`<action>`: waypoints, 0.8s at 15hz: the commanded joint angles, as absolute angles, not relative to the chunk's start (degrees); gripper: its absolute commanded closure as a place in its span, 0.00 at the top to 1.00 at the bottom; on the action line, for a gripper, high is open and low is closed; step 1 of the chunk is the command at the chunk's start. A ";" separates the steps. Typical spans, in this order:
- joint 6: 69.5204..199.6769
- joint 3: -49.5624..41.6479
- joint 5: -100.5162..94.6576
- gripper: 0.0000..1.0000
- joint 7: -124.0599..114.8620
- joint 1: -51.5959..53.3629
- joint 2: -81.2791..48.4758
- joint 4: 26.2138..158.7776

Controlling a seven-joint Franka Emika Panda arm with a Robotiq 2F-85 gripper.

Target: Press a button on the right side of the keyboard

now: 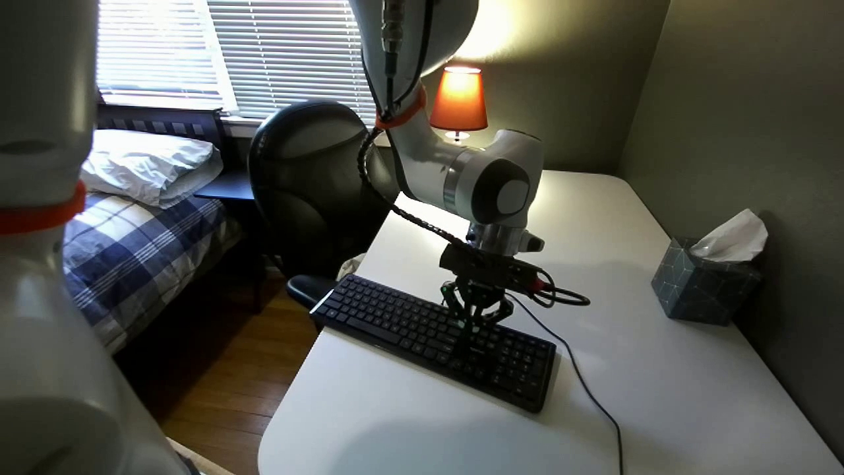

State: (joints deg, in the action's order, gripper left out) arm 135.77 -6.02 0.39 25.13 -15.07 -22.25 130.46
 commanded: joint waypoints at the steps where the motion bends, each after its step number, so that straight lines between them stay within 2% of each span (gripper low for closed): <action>1: 135.84 -4.91 2.28 0.00 26.45 -16.21 -23.50 129.48; 12: 135.36 -4.66 3.06 0.00 26.42 -16.96 -24.80 128.21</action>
State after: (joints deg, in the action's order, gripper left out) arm 135.72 -5.55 1.32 25.13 -15.79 -23.38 129.39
